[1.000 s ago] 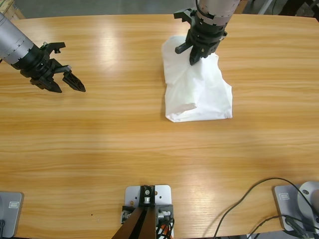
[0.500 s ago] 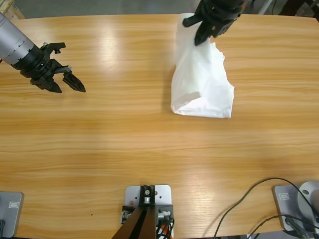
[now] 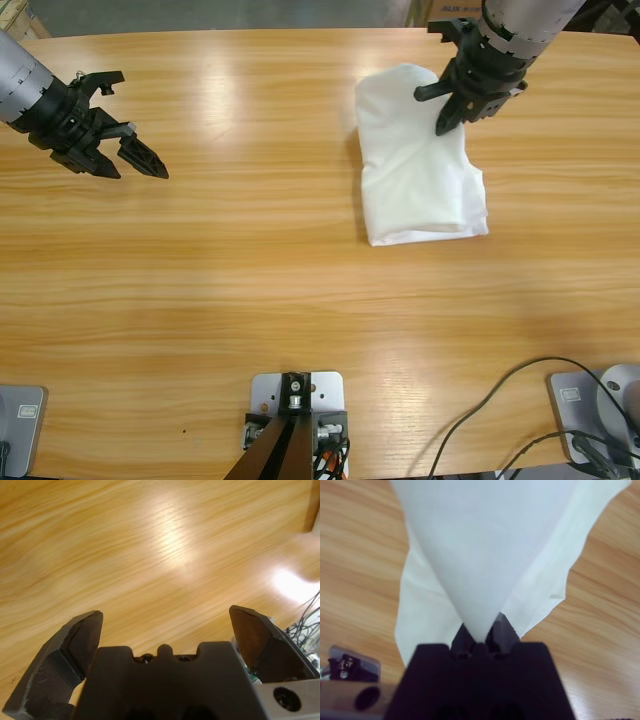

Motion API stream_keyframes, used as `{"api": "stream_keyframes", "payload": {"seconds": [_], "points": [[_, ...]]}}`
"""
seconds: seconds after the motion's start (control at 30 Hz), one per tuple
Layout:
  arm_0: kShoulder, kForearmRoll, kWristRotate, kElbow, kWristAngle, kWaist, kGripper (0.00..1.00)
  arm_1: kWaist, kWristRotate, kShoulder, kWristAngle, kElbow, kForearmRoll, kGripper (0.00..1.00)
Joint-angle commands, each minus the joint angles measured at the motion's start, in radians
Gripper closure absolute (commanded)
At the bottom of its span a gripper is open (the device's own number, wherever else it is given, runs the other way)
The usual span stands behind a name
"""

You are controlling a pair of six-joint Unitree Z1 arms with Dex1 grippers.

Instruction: Fold clothes

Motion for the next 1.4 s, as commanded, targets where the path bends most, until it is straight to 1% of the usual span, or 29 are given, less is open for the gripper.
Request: {"api": "stream_keyframes", "payload": {"seconds": [0.03,0.23,0.33,0.43,0.47,0.5,0.53,0.57,0.77,0.93,1.07,1.23,1.3,1.4], "points": [[-0.028,0.032,0.008,0.026,0.018,-0.026,0.004,-0.057,0.035,0.055,-0.048,0.046,-0.043,1.000],[-0.064,0.085,0.011,0.012,0.032,-0.031,0.004,-0.057,0.042,0.164,-0.060,0.042,-0.086,1.000],[-0.082,0.103,0.011,0.010,0.035,-0.031,0.004,-0.058,0.065,0.188,-0.096,0.051,-0.106,1.000],[-0.100,0.121,0.013,0.008,0.035,-0.031,0.004,-0.064,0.114,0.211,-0.159,0.051,-0.111,1.000],[-0.103,0.128,0.013,0.005,0.036,-0.031,0.004,-0.065,0.132,0.217,-0.176,0.051,-0.111,0.803],[-0.108,0.133,0.013,0.002,0.037,-0.031,0.004,-0.066,0.151,0.221,-0.195,0.054,-0.113,0.342],[-0.112,0.141,0.013,-0.002,0.037,-0.031,0.004,-0.067,0.171,0.224,-0.217,0.058,-0.114,0.098],[-0.114,0.151,0.013,-0.008,0.037,-0.032,0.004,-0.071,0.182,0.230,-0.228,0.062,-0.115,0.002],[-0.123,0.170,0.014,-0.016,0.039,-0.034,0.004,-0.077,0.204,0.241,-0.243,0.086,-0.131,0.000],[-0.137,0.177,0.017,-0.011,0.041,-0.041,0.004,-0.077,0.222,0.199,-0.308,0.095,-0.132,0.000],[-0.154,0.181,0.017,-0.003,0.043,-0.043,0.004,-0.080,0.218,0.163,-0.328,0.091,-0.132,0.000],[-0.167,0.188,0.020,0.004,0.043,-0.044,0.004,-0.131,0.208,0.126,-0.374,0.092,-0.128,0.000],[-0.175,0.190,0.023,0.007,0.043,-0.044,0.004,-0.157,0.197,0.118,-0.381,0.090,-0.126,0.000],[-0.178,0.192,0.025,0.007,0.046,-0.045,0.004,-0.166,0.184,0.110,-0.388,0.092,-0.123,0.000]]}}
